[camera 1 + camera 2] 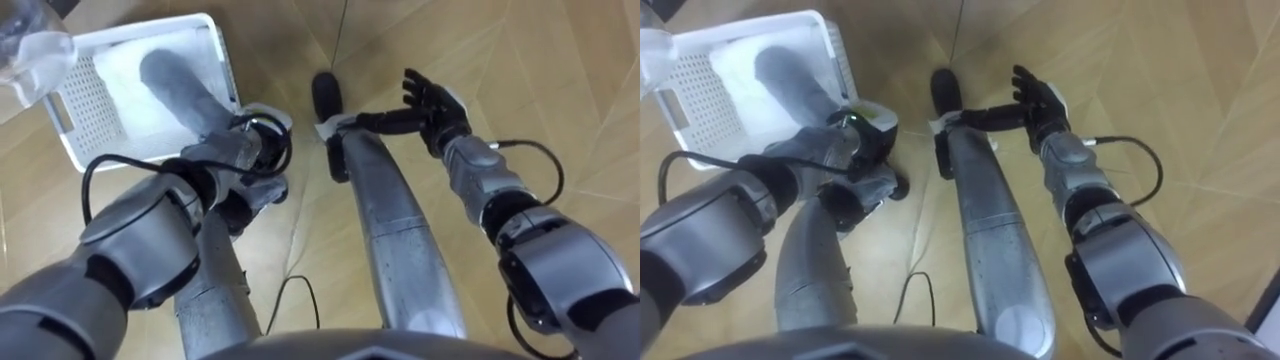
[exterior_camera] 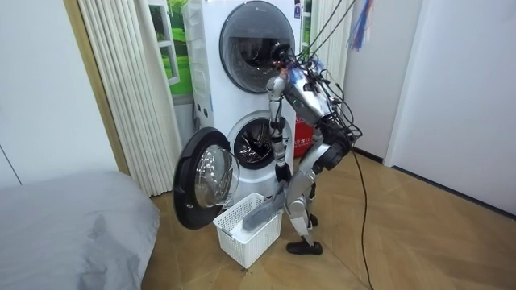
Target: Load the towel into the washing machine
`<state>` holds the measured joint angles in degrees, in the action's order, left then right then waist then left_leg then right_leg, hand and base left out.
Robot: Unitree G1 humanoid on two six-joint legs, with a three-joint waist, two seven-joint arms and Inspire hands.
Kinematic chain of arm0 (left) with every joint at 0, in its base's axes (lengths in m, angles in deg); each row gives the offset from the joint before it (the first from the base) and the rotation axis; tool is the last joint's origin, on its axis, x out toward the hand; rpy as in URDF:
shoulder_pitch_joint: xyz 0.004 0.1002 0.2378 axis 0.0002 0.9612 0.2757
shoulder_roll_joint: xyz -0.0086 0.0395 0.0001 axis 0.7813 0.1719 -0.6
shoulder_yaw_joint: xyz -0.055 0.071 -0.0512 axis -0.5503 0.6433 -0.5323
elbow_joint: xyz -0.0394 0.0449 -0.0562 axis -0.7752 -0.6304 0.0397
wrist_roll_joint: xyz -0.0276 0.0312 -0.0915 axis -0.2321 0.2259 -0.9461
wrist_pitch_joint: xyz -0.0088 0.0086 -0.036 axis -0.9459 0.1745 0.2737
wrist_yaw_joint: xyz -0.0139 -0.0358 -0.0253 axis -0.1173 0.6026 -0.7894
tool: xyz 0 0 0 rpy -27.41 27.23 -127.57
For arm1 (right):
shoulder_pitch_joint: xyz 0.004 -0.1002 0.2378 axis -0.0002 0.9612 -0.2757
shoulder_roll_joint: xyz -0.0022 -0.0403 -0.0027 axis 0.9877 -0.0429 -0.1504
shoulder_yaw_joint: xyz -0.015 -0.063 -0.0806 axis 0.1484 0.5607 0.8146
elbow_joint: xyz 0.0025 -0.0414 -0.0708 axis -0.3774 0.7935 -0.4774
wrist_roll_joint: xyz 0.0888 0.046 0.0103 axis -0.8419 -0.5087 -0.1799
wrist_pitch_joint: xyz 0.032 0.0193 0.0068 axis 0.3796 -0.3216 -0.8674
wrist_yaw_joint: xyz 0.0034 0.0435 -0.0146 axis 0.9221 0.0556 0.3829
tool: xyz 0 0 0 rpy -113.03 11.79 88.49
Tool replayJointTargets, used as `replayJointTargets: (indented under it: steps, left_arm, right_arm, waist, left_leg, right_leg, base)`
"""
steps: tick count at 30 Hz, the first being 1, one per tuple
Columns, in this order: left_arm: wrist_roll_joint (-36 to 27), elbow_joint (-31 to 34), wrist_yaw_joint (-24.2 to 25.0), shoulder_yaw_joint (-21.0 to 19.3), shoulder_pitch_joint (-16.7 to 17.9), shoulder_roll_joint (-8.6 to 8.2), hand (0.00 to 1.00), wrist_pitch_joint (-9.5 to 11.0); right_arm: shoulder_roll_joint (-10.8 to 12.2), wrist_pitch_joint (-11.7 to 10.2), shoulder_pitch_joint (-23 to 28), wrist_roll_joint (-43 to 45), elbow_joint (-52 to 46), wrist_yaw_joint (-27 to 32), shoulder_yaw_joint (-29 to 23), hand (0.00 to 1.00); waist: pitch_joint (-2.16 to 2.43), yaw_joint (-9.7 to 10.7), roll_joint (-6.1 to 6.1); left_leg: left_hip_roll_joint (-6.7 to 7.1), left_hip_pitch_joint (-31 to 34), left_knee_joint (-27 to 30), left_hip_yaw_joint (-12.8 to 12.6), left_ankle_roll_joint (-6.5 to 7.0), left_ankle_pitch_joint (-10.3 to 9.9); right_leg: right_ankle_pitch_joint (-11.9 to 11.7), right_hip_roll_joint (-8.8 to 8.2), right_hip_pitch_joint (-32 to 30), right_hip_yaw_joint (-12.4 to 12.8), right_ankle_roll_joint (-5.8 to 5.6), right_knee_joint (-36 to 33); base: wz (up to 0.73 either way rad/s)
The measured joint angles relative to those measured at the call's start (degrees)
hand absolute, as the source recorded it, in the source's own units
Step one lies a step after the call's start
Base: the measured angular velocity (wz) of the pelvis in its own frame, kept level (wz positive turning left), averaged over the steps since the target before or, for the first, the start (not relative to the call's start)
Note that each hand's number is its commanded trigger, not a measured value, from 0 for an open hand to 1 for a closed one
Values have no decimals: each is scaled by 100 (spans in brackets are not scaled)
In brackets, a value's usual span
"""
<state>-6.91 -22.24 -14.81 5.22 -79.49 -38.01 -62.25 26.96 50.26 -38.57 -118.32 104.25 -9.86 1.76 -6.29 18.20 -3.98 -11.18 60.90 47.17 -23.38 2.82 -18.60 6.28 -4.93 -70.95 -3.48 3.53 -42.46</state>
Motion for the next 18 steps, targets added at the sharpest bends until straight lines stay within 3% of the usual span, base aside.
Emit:
replayJointTargets:
  steps: [3, 8, 14, 18]
  left_arm:
    - [-23, -42, -393, -428, 145, 10, 100, 185]
    - [-138, 10, -1415, -1251, 742, 212, 100, 586]
    - [-681, 544, -2426, -2262, 1211, 308, 100, 1197]
    - [-1168, 940, -2917, -2531, 1292, 364, 100, 1343]
  right_arm:
    - [1, -8, 382, -7, -166, 111, 8, 0]
    - [-9, -60, 925, 68, -204, 331, -6, 0]
    - [-215, -156, 1180, 381, -162, 491, -34, 0]
    - [-199, -260, 1136, 506, -194, 517, -37, 0]
  waist:
    - [-4, 5, 27]
    - [10, -30, 55]
    - [31, -483, 77]
    - [78, -653, 108]
  left_leg:
    - [7, -404, -150, -1, -4, -15]
    - [27, -1325, -474, 18, -91, -49]
    - [107, -2147, -871, 44, -158, 36]
    - [209, -2371, -1060, 126, -153, 127]
  right_leg:
    - [5, 21, 424, -3, -20, 97]
    - [-28, 77, 1360, -62, -29, 430]
    - [-42, 73, 2195, -149, -45, 706]
    - [-33, -5, 2471, -264, -64, 826]
  base:
    - [-3]
    - [-13]
    - [1]
    - [18]
